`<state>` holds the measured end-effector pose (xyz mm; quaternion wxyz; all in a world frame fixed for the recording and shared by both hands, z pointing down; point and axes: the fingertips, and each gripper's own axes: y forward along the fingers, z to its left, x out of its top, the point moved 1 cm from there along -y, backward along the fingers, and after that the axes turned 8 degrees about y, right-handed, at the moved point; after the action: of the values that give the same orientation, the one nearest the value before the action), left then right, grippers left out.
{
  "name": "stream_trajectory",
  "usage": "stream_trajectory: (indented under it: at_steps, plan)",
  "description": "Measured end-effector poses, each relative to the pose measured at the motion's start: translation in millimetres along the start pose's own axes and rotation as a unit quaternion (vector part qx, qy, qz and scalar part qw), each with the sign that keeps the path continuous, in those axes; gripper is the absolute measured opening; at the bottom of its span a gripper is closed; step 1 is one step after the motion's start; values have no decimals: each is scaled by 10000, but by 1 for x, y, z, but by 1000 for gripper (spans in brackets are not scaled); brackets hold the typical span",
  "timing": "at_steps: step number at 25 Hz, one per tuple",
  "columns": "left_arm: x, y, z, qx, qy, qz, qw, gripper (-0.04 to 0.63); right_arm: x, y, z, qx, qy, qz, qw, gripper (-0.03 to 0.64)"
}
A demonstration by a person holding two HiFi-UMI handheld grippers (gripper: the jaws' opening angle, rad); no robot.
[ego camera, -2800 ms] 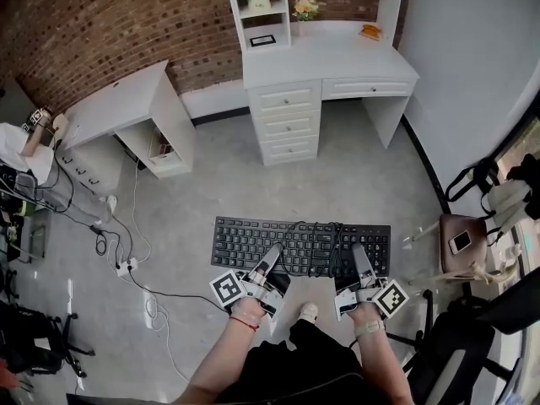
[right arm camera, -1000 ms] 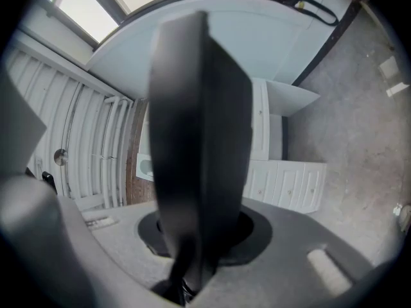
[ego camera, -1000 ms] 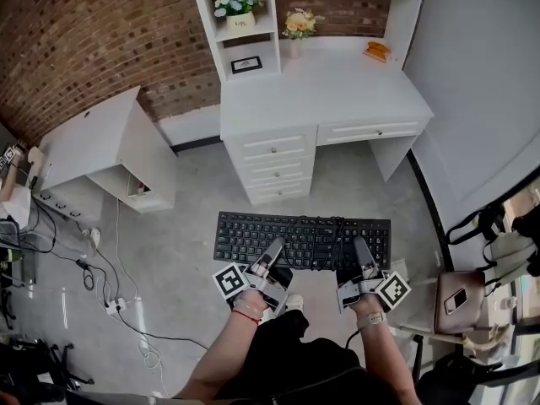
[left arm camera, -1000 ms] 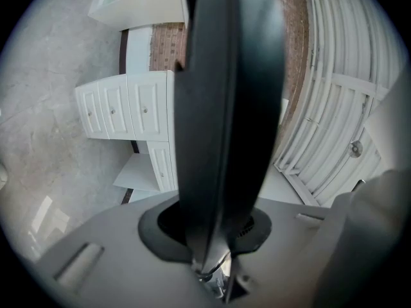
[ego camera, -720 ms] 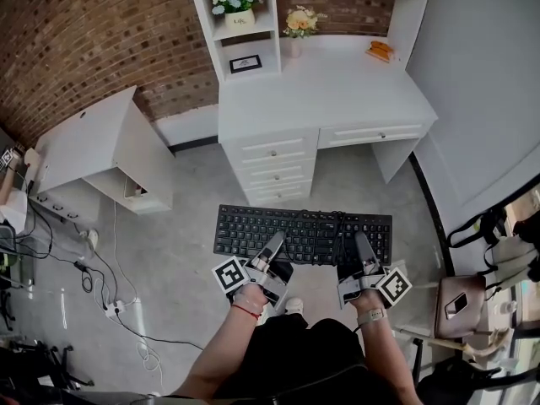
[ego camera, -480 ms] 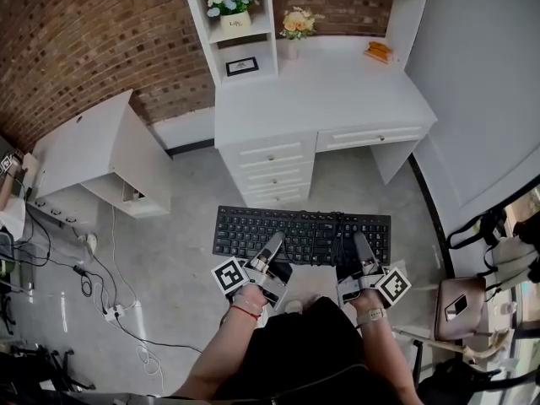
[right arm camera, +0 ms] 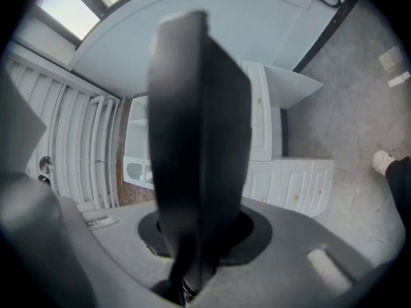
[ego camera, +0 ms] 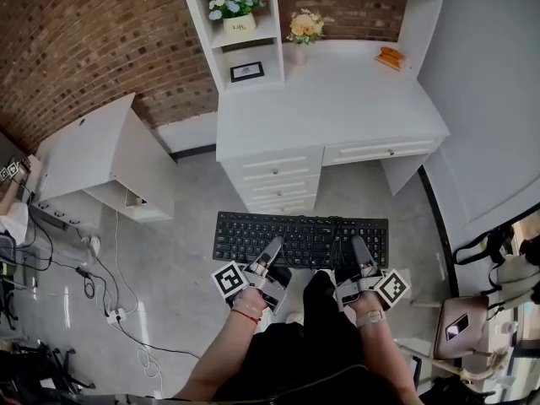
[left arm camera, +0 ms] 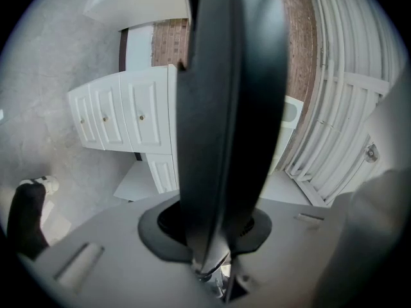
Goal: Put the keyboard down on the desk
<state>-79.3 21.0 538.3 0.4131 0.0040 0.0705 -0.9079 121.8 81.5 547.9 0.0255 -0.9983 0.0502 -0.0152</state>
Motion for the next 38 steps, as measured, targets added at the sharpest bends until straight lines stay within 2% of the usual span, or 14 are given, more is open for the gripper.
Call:
stream_trajectory:
  at_steps: [5, 22, 29, 38]
  plan:
    - [31, 46, 6, -31, 7, -186, 9998, 66, 24, 59, 4, -32, -83, 170, 9998, 71]
    - [97, 194, 27, 127, -62, -641, 9978, 66, 112, 220, 0, -233, 28, 683, 9974, 71]
    - [107, 246, 35, 46, 42, -690, 9976, 66, 151, 261, -3, -124, 2, 738, 9972, 69]
    - [112, 261, 48, 298, -25, -784, 9965, 66, 161, 279, -18, -278, 202, 825, 9960, 69]
